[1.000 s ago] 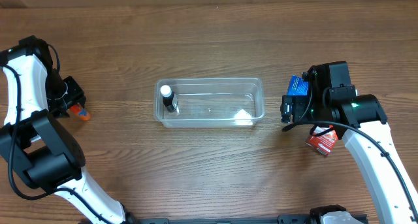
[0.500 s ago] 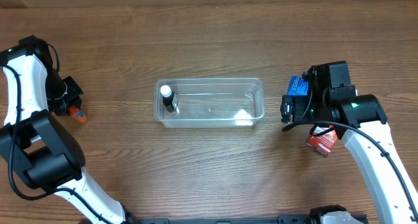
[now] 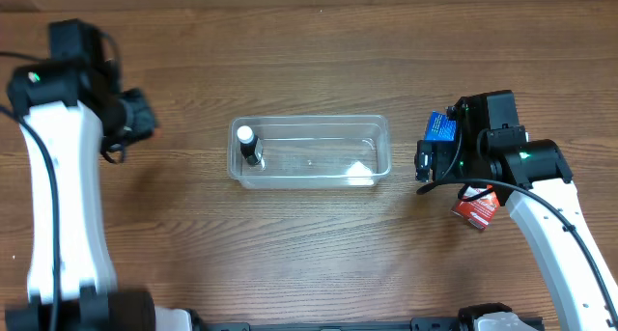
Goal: Pack container
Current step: 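Place the orange tube with the left gripper beside the bottle in the container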
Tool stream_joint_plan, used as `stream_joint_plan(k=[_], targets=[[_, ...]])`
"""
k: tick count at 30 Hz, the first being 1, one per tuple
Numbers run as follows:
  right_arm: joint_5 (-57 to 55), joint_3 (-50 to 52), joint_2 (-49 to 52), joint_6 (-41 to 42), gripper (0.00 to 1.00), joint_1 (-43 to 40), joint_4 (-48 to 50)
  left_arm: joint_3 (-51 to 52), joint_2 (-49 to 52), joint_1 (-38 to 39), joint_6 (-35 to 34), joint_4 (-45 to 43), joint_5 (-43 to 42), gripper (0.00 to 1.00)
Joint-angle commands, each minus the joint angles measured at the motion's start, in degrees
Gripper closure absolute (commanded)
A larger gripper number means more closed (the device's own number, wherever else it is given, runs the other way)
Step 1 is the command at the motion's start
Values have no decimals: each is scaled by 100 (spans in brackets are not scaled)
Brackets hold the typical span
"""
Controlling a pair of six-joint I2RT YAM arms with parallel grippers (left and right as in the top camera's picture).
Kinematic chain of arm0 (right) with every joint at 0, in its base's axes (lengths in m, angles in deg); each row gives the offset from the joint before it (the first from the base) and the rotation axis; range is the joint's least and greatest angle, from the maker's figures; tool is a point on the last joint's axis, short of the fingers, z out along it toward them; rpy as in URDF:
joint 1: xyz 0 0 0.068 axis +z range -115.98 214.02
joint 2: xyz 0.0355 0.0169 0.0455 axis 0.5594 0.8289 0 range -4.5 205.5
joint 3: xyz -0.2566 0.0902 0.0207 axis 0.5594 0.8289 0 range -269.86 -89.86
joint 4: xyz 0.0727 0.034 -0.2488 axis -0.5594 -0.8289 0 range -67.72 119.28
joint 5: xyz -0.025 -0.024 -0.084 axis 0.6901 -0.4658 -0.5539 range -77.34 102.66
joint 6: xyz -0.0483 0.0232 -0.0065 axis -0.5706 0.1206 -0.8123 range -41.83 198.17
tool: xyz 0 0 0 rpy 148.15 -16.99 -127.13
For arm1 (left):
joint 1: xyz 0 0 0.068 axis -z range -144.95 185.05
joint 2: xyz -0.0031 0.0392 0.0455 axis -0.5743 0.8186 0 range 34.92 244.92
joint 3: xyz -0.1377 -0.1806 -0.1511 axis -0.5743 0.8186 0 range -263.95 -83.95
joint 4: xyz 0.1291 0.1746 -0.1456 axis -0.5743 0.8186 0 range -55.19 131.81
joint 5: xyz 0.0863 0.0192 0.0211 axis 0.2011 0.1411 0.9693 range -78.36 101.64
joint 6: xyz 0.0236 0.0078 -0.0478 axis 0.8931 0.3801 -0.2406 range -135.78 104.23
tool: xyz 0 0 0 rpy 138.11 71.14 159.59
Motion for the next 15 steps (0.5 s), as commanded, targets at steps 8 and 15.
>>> stream_joint_plan(k=[8,15], targets=[[50,-155,13,7,0,15,26,-24,-114,2151,-385,125,-201,87],[50,-155,13,7,0,15,22,151,793,2374,-470,149,-208,90]])
